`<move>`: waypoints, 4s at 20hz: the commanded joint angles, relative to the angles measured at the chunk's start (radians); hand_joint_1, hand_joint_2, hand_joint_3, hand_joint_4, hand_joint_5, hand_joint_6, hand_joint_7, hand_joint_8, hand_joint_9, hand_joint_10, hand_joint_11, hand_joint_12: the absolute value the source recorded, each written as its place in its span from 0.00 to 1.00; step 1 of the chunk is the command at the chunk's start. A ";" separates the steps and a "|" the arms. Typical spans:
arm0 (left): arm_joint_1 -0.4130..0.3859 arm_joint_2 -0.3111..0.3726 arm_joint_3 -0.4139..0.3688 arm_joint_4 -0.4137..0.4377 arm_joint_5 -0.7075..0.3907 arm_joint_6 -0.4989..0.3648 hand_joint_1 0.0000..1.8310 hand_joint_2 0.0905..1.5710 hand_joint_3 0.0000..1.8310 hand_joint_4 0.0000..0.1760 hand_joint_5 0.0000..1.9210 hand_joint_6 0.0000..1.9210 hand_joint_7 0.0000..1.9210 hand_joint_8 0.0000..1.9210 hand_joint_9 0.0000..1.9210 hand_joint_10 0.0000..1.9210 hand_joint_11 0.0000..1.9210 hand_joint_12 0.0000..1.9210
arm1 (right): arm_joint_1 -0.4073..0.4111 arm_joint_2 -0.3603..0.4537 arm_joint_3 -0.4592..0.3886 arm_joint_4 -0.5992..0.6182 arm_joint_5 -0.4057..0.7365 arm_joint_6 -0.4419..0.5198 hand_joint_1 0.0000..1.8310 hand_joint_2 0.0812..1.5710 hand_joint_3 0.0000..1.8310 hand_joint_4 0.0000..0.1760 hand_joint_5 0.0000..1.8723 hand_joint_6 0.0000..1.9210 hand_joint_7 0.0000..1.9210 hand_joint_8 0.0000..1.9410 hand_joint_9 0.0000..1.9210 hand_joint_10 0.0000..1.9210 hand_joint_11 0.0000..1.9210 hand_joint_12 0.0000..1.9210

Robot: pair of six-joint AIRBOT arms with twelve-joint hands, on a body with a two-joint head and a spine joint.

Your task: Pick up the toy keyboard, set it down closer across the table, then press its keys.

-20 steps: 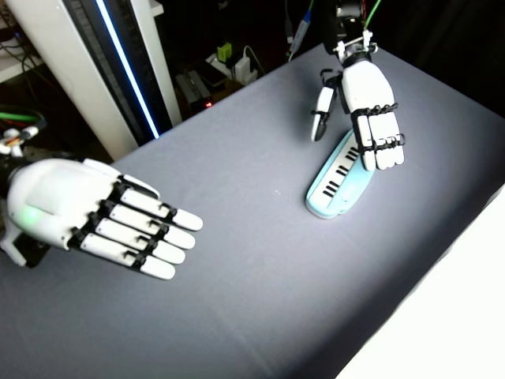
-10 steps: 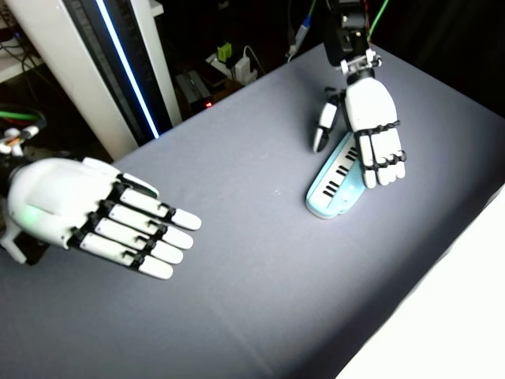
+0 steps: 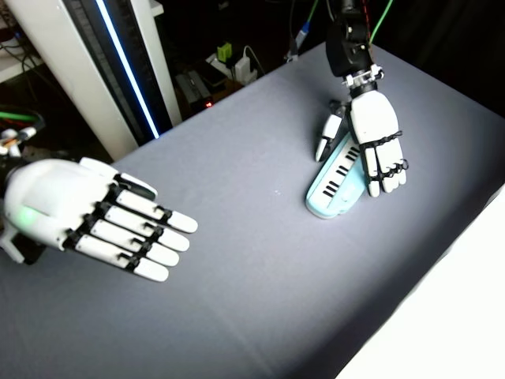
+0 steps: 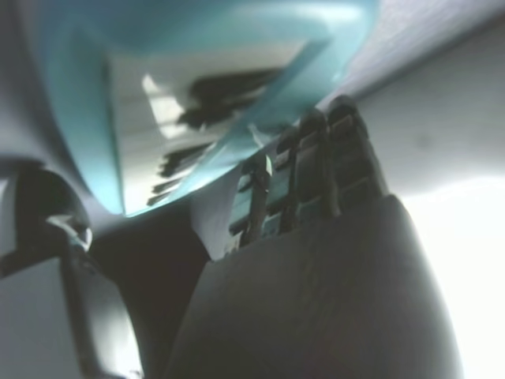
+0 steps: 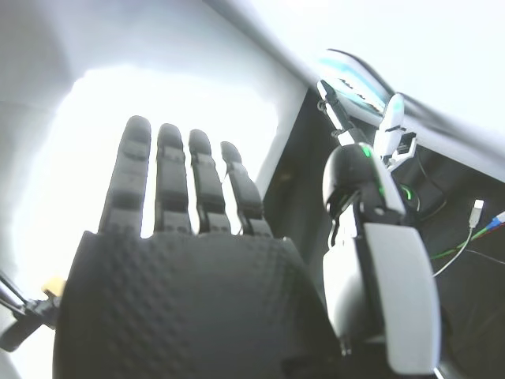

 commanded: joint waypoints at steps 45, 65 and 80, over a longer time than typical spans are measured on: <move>-0.131 -0.083 -0.104 0.508 -0.270 -0.337 0.79 0.66 0.02 0.00 0.13 0.70 0.12 0.90 0.31 0.99 0.44 1.00 | -0.066 0.027 -0.023 0.010 0.291 0.084 0.12 0.82 0.00 0.67 0.00 0.00 0.00 0.00 0.00 0.00 0.00 0.00; -0.221 -0.338 0.034 0.631 -0.115 -0.441 0.47 0.66 0.00 0.28 0.04 0.00 0.05 0.00 0.09 0.01 0.00 0.43 | -0.056 0.026 -0.024 -0.026 0.301 0.110 0.12 0.84 0.00 0.60 0.00 0.00 0.00 0.00 0.00 0.00 0.00 0.00; -0.185 -0.111 -0.098 0.610 -0.295 -0.436 0.41 0.62 0.00 0.61 0.00 0.00 0.00 0.00 0.00 0.00 0.00 0.00 | -0.060 0.026 -0.030 -0.050 0.279 0.121 0.11 0.85 0.00 0.41 0.00 0.00 0.00 0.00 0.00 0.00 0.00 0.00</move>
